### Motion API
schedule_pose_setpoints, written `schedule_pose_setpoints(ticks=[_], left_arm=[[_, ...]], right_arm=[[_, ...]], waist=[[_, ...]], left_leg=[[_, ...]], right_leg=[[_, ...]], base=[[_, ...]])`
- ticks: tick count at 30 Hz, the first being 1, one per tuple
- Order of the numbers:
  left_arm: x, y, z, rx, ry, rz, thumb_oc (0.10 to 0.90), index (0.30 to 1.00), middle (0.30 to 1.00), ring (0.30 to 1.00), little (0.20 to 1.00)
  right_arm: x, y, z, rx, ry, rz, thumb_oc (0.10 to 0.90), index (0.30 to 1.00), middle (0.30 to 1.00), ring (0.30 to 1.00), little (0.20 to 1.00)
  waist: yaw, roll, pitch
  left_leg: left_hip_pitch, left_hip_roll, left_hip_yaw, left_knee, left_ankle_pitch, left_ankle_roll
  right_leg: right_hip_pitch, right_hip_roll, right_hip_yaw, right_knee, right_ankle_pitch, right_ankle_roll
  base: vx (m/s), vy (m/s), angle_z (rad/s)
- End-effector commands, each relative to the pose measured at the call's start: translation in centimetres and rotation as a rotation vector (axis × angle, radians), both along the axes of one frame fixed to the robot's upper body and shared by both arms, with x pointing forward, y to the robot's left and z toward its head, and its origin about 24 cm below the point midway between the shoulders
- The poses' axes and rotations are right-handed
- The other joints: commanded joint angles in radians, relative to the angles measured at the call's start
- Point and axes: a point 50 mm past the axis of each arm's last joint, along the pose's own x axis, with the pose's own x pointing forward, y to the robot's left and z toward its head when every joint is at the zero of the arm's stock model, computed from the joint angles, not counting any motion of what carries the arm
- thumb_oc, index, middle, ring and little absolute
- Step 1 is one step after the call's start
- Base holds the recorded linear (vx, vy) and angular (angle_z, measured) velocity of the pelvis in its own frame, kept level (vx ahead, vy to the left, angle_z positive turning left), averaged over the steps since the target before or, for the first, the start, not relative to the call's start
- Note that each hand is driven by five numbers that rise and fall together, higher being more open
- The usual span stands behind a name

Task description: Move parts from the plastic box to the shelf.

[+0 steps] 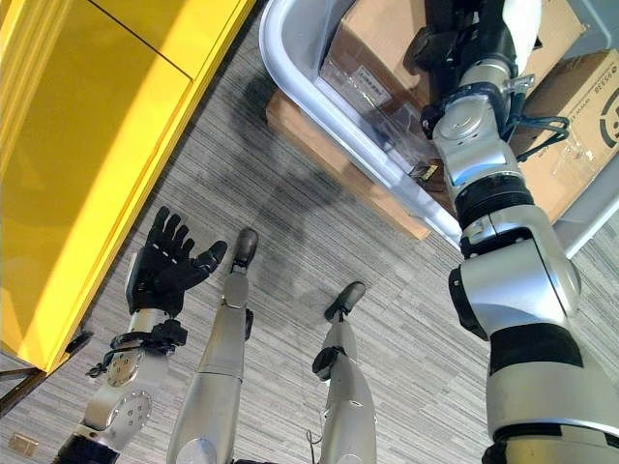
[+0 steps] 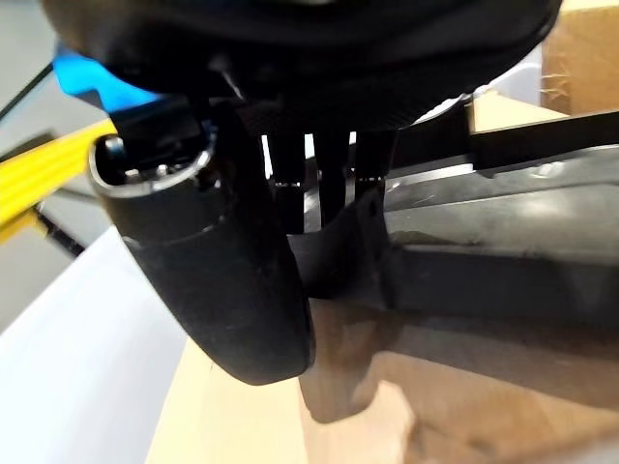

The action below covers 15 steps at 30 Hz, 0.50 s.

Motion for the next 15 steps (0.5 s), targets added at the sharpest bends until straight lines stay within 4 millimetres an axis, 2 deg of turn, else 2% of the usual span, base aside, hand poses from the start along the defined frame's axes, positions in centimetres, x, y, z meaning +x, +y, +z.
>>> schedule_pose_setpoints(ticks=[1,5,12,13,15], left_arm=[[-0.9,-0.9,2.4,-0.042,-0.150,-0.042,0.900,1.000,1.000,1.000,1.000],[-0.7,-1.2,2.2,-0.046,-0.138,-0.045,0.900,1.000,1.000,1.000,1.000],[-0.5,-1.3,2.1,-0.036,-0.131,-0.060,0.900,1.000,1.000,1.000,1.000],[-0.4,-1.2,2.3,-0.034,-0.138,-0.062,0.900,1.000,1.000,1.000,1.000],[-0.3,-1.2,2.2,-0.031,-0.132,-0.066,0.900,1.000,1.000,1.000,1.000]], right_arm=[[0.2,-1.3,-2.2,-0.094,0.111,-0.039,0.400,0.300,0.300,0.300,0.300],[0.4,-0.1,-3.9,-0.086,0.112,0.017,0.400,0.300,0.300,0.300,0.300],[0.2,0.3,-5.9,-0.126,0.130,0.039,0.400,0.300,0.300,0.300,0.300],[0.1,0.3,-5.8,-0.119,0.120,0.045,0.400,0.300,0.300,0.300,0.300],[0.0,0.7,-6.0,-0.113,0.109,0.070,0.400,0.300,0.300,0.300,0.300]], waist=[[-0.013,0.065,-0.004],[-0.023,0.061,-0.004],[-0.032,0.056,-0.004],[-0.032,0.060,-0.004],[-0.035,0.058,-0.004]], left_leg=[[-0.017,-0.033,0.100,0.019,-0.055,0.068],[-0.001,-0.029,0.104,0.021,-0.059,0.069],[0.043,-0.024,0.109,0.024,-0.064,0.070],[0.029,-0.021,0.113,0.020,-0.036,0.078],[0.045,-0.016,0.116,0.020,-0.035,0.078]], right_leg=[[0.268,0.023,0.095,0.048,-0.261,0.051],[0.277,0.023,0.099,0.055,-0.260,0.051],[0.312,0.024,0.103,0.060,-0.264,0.049],[0.296,0.026,0.096,0.060,-0.249,0.047],[0.305,0.026,0.098,0.061,-0.249,0.047]], base=[[0.00,0.000,0.00],[0.00,0.000,0.00],[-0.02,0.003,-0.02],[-0.08,0.040,-0.04],[-0.06,0.017,-0.02]])
